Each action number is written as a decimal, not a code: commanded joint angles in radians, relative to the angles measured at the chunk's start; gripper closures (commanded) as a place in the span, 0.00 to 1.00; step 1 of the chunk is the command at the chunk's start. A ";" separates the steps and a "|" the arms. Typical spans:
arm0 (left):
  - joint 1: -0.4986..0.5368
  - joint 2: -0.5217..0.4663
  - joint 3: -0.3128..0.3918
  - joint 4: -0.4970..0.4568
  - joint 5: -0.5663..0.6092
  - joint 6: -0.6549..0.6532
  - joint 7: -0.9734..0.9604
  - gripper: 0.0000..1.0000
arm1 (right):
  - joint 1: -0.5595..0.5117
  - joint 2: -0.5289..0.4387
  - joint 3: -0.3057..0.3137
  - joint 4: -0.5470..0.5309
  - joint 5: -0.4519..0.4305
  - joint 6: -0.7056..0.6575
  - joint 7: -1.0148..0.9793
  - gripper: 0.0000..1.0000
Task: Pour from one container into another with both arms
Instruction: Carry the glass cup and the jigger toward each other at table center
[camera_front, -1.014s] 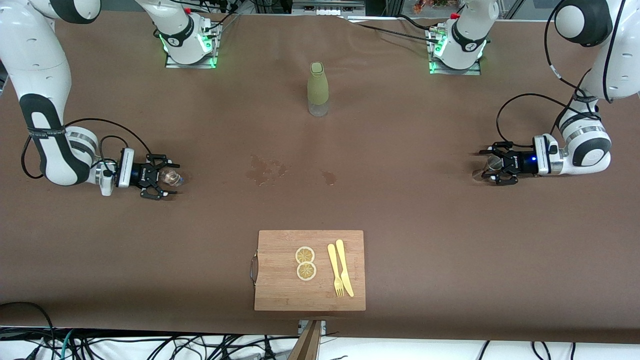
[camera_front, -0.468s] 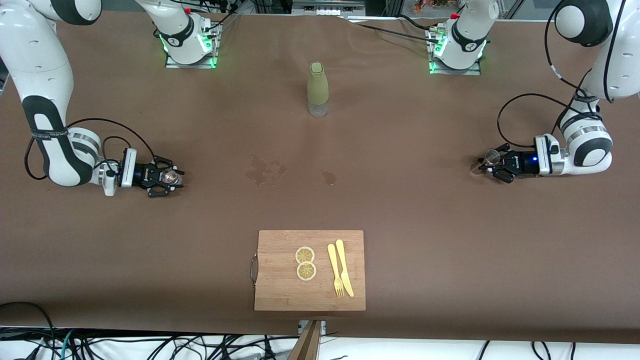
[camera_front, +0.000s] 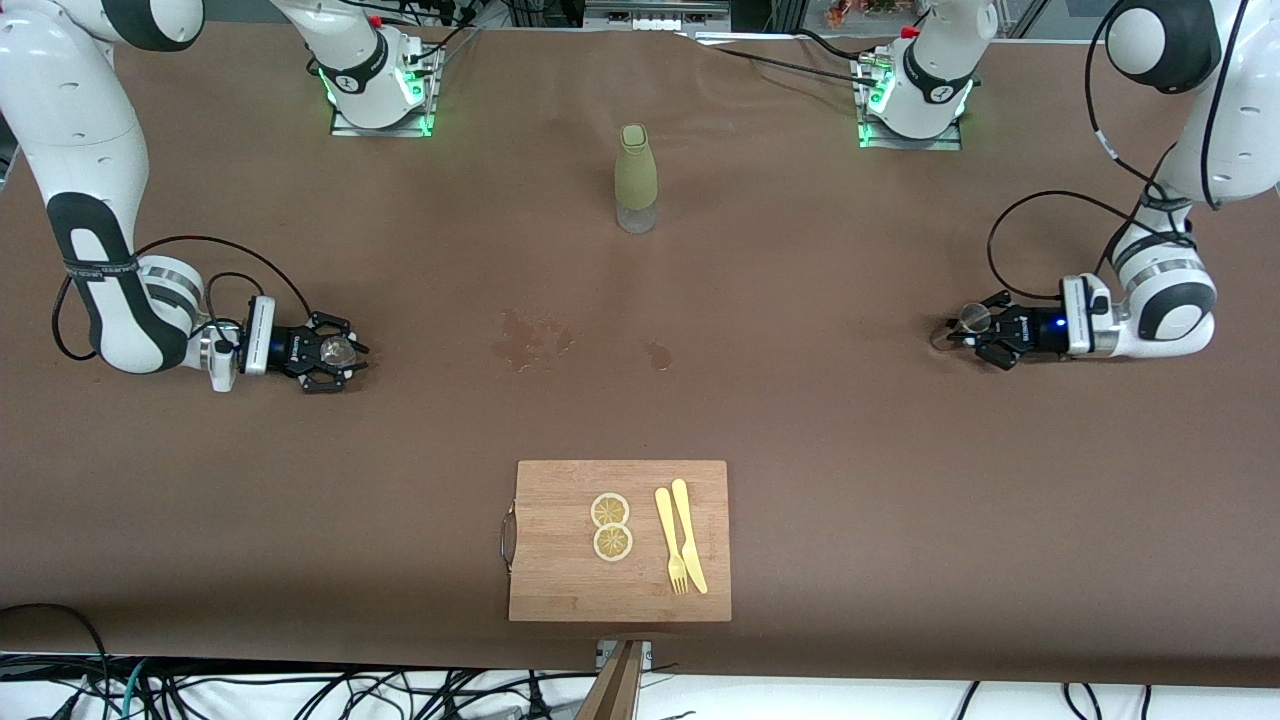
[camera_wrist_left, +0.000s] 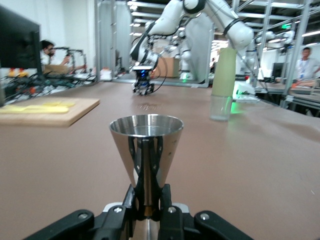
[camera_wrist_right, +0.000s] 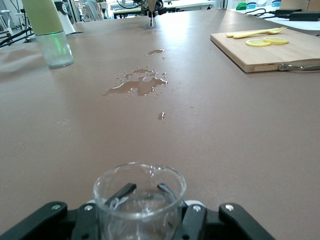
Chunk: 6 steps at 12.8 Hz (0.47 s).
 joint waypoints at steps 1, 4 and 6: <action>-0.074 -0.010 -0.086 0.000 -0.071 0.060 0.043 1.00 | -0.012 0.002 0.024 0.008 0.010 -0.026 -0.006 0.72; -0.129 -0.008 -0.209 0.000 -0.141 0.191 0.022 1.00 | -0.012 0.001 0.029 0.014 0.011 -0.034 -0.004 0.75; -0.176 -0.010 -0.299 0.001 -0.190 0.291 -0.039 1.00 | -0.012 -0.008 0.050 0.014 0.013 -0.050 0.002 0.77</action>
